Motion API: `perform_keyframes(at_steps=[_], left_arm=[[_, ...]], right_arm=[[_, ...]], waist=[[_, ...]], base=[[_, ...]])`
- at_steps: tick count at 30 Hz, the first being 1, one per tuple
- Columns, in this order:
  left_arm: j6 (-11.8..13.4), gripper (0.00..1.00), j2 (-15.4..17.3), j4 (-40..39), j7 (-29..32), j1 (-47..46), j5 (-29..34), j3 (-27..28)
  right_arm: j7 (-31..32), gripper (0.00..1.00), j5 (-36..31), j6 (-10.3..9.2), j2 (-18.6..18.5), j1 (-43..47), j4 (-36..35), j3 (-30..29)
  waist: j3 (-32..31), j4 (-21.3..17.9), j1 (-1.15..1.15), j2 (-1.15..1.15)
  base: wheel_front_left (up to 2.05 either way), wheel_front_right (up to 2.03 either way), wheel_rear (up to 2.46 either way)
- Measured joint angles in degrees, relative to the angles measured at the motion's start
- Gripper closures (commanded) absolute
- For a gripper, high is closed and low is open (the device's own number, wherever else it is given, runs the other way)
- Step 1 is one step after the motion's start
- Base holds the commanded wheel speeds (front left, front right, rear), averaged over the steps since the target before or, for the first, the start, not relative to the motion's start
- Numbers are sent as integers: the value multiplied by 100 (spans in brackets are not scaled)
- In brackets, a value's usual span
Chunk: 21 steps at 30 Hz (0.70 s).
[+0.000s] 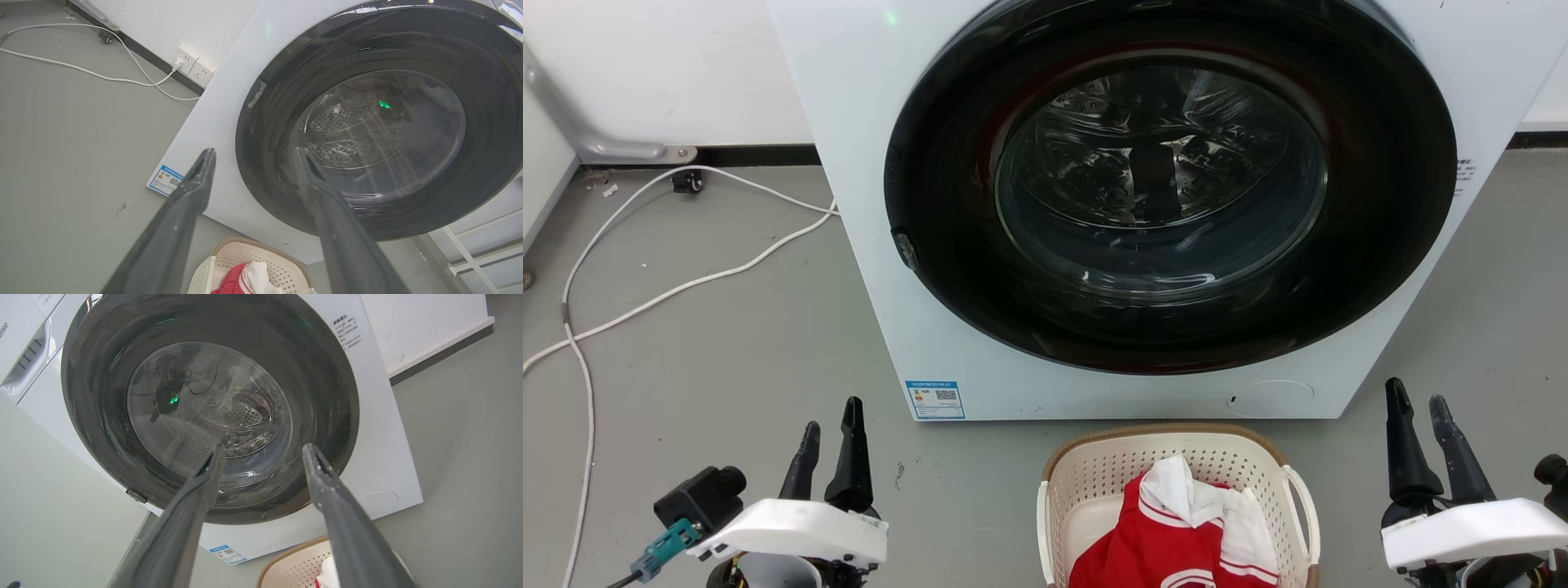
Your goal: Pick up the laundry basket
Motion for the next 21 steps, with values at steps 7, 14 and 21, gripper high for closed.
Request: perform_keyframes(at_steps=[7,14,21], left_arm=[[57,0,2,-8,-126,35,494,-67],[108,0,4,-27,-227,62,884,-129],[124,0,5,-60,-339,124,1306,-207]], right_arm=[[-123,0,-603,0,-1,35,-98,21],[-215,0,-996,0,-2,112,-202,48],[-319,0,-1472,0,-2,160,-222,32]], waist=[[-14,-5,0,0],[-30,-10,0,0],[-52,-14,0,0]], base=[[0,0,0],[0,0,0],[0,0,0]])
